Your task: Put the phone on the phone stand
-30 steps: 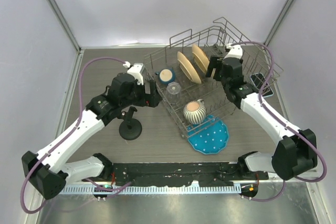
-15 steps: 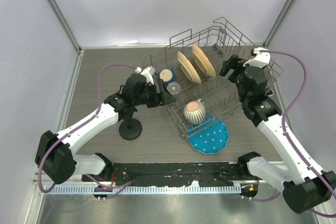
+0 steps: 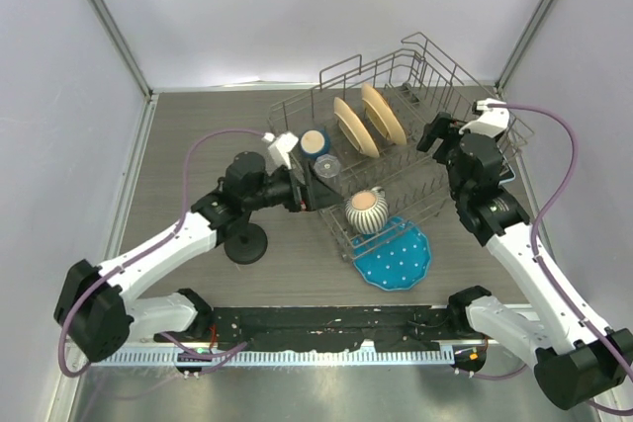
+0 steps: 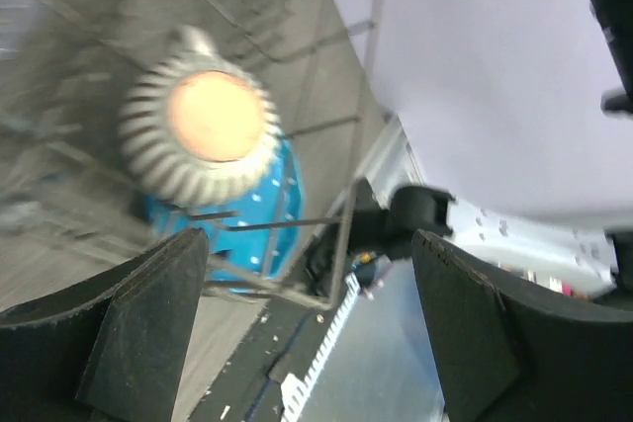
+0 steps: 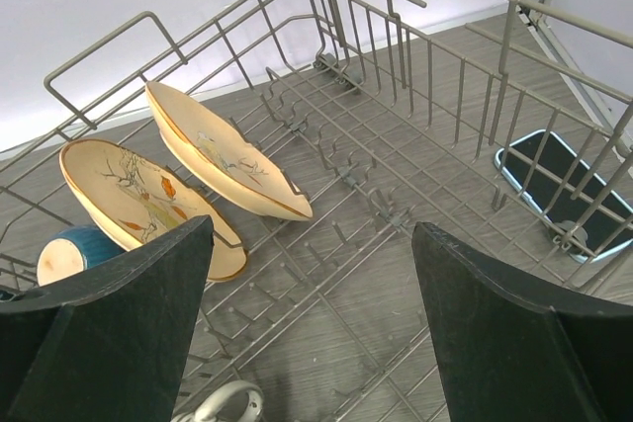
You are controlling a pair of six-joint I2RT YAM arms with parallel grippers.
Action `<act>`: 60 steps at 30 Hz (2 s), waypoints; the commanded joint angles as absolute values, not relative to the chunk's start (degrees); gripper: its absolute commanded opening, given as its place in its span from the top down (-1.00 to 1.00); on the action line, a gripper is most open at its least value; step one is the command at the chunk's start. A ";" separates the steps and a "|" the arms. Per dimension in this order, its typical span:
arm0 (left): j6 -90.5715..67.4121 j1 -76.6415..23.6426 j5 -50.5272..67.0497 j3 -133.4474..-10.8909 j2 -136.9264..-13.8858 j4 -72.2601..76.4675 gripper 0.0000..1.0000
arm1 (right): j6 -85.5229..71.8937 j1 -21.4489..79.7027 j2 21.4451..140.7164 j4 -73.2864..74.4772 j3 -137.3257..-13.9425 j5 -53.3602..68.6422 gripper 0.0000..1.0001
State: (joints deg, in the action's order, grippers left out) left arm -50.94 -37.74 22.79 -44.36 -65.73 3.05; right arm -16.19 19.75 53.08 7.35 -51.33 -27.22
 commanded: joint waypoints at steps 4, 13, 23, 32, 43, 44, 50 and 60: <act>-29.35 -58.24 28.88 -65.19 -78.30 -4.26 -0.76 | -15.73 19.69 49.75 5.62 -51.50 -30.75 -0.74; -18.90 -68.20 20.66 -77.25 -93.50 -13.44 -0.36 | -20.30 19.86 32.45 7.91 -50.36 -46.05 -0.74; -13.19 -70.49 0.90 -85.69 -106.69 -22.14 -0.41 | -18.20 19.69 24.08 5.63 -48.78 -47.55 -0.72; -18.81 -62.68 -8.08 -78.23 -101.78 -22.50 -0.40 | -17.93 19.69 28.56 4.66 -48.43 -45.53 -0.72; -22.59 -49.58 -9.40 -69.61 -91.68 -23.38 -0.61 | -17.67 19.60 34.45 3.87 -48.86 -42.54 -0.72; -22.50 -49.48 -8.97 -69.17 -89.93 -23.47 -0.67 | -17.40 19.69 34.80 3.95 -49.04 -42.02 -0.72; -25.31 -49.57 5.26 -64.79 -81.84 -22.94 -0.90 | -15.21 19.69 39.46 7.47 -52.73 -38.33 -0.72; -19.17 -49.48 10.03 -71.09 -63.64 -26.79 -0.99 | -4.76 19.69 50.70 17.48 -67.11 -40.59 -0.73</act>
State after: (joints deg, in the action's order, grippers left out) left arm -23.05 -49.54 9.28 -64.53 -67.83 -25.19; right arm -12.14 19.75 46.35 13.56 -57.04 -38.46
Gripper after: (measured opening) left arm 0.996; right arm 0.864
